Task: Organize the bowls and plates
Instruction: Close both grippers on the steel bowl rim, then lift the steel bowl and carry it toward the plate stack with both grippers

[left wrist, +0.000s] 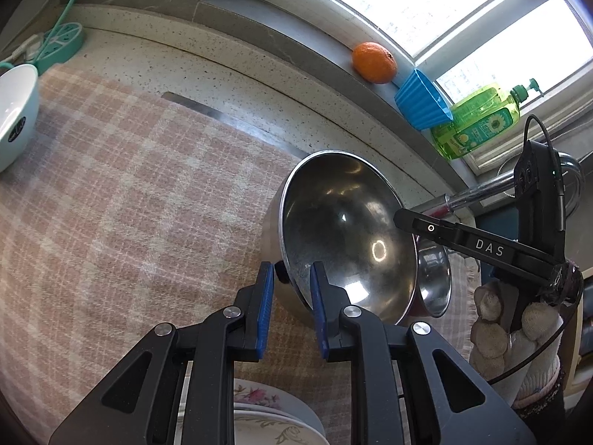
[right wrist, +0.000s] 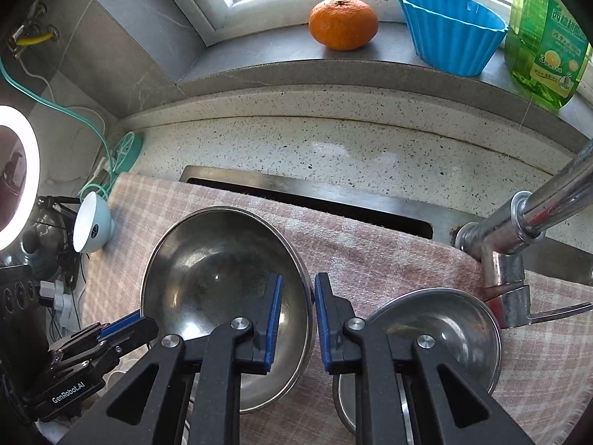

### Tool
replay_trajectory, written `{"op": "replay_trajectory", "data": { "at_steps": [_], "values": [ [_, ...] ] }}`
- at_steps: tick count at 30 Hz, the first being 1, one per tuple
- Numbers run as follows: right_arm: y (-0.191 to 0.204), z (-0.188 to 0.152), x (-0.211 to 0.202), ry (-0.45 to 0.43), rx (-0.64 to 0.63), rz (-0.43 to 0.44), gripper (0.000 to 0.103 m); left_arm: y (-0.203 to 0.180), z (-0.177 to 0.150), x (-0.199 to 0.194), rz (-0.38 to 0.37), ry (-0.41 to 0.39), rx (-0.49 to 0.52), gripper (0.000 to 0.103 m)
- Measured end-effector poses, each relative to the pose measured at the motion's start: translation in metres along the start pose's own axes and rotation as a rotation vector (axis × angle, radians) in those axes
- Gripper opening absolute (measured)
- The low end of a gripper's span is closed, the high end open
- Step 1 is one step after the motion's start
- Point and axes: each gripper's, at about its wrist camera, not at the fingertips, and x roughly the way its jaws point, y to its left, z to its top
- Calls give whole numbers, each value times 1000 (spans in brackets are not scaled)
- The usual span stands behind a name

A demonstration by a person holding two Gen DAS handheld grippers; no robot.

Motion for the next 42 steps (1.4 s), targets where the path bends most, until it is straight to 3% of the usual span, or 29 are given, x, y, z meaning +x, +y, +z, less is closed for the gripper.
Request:
{"op": "replay_trajectory", "data": {
  "at_steps": [11,24,42],
  "values": [
    [2,-1,1,3,-10,-45,8,1,-3,1,-3,0,8,15],
    [14,-11,-6,-7,-10,-52,7,7,-10,-15,-7,-23,-2,15],
    [82,-24,-23,-47,-66,-16,7,45,-20,-76,11,-107,-28,15]
  ]
}}
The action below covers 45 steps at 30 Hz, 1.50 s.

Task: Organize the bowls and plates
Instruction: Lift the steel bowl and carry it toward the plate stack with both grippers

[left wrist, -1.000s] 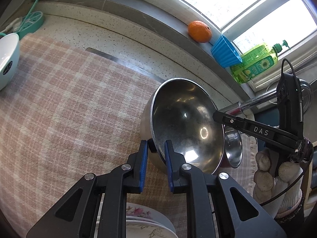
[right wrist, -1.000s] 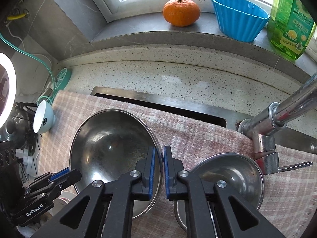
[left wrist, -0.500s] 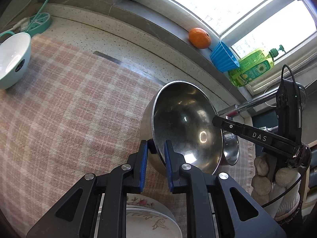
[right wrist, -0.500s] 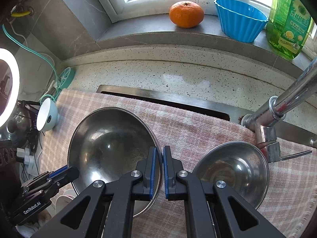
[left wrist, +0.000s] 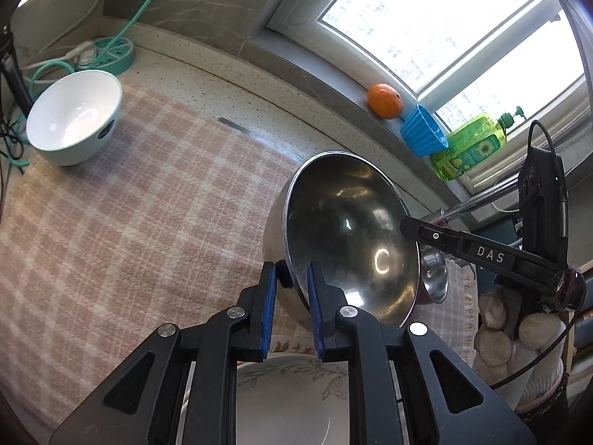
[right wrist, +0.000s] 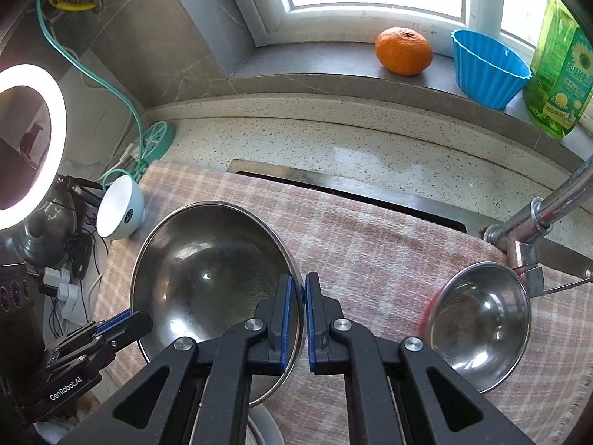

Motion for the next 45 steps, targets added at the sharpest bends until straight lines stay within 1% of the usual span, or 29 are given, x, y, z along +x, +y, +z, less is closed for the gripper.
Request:
{"op": "replay_trajectory", "data": {
  "at_steps": [12,24,36,45],
  "values": [
    [67,-3,3,3,-68,37,7,47,-6,-44,35,-45,-42,15],
    [125,-18,21,36,-125,76,7,97,-20,-73,68,-52,-106,15],
    [169,-41,42,74,-162,125,7,141,-41,-96,107,-44,-177,15],
    [188,-62,62,129,-169,154,7,167,-58,-106,133,-25,-215,15]
  ]
}}
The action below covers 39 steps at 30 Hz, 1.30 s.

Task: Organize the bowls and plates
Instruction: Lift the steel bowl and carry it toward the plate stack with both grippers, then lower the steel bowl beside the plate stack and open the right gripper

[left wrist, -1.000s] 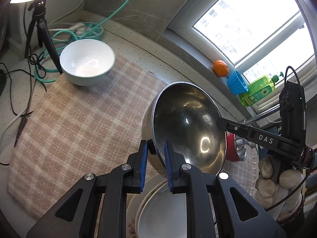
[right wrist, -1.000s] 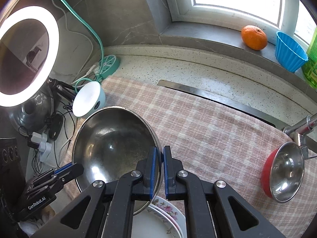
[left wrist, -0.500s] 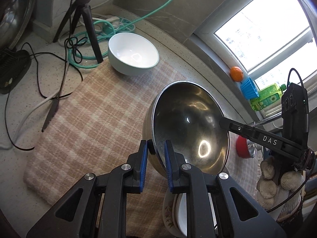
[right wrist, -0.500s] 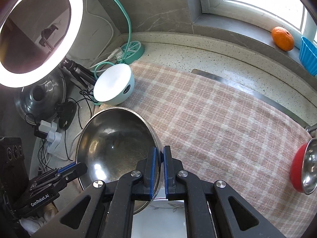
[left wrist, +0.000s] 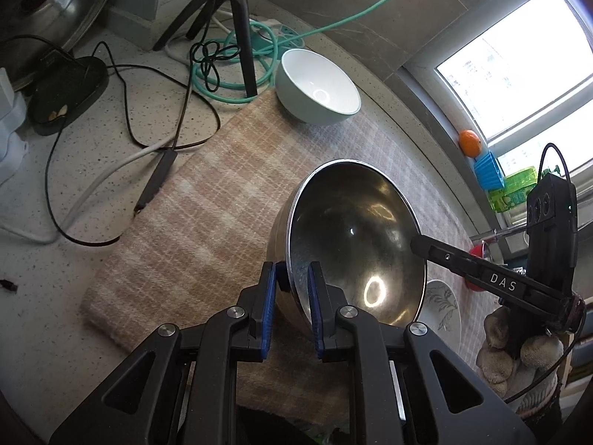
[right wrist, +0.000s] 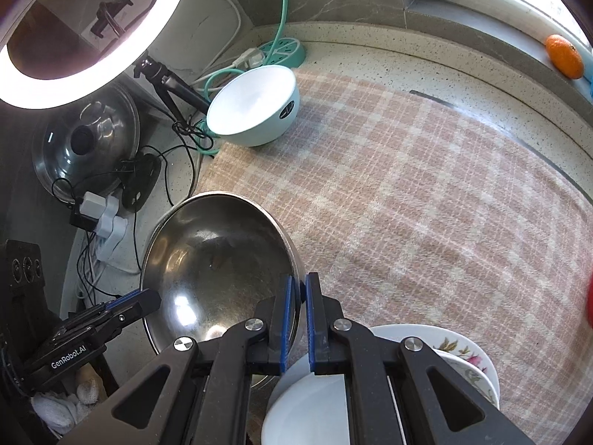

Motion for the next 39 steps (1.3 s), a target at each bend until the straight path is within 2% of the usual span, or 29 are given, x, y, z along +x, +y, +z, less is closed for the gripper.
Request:
{"op": "replay_trajectory", "data": {
  "at_steps": [13,39],
  "values": [
    [11,-14,14,35,2,35,7,21,1,-1,19,1,-29,15],
    [15,-22,11,12,-10,35,11,23,5,-3,18,-15,-31,15]
  ]
}}
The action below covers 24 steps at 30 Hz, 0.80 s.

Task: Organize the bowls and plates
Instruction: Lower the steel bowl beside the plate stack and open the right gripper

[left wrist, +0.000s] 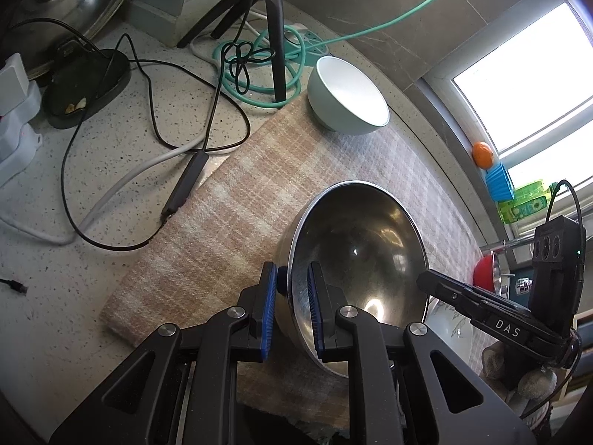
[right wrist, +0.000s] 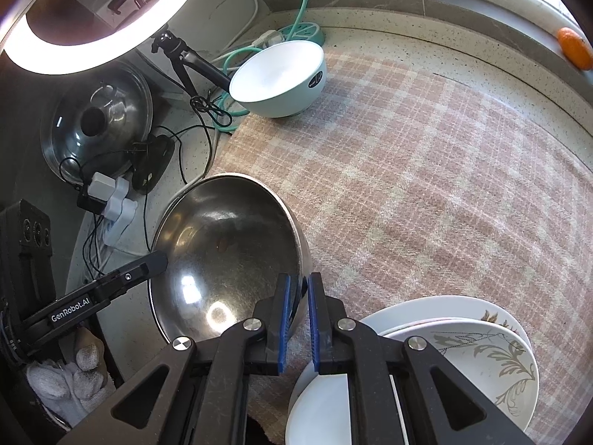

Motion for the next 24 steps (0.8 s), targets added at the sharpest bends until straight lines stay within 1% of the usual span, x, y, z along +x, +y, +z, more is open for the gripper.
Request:
{"op": "replay_trajectory", "data": {
  "at_steps": [2,3,8,17,20,24],
  "values": [
    [-2,0,-2,-7,10,5,19,0,2,-3,1,-10,3,15],
    [-2,0,-3,-12,13,7,20,0,2,-5,4,-16,7,15],
    [-4,1,-8,-29,21,14,21,-3,5,-11,8,-43,14,15],
    [-7,1,-13,-52,36,13,23,-6,7,-13,15,-61,22,15],
    [-12,-1,-18,-65,63,24,23,-9,9,-17,5,-68,21,15],
    [-20,-5,-30,-99,92,30,24,-21,9,-23,-7,-87,55,15]
  ]
}}
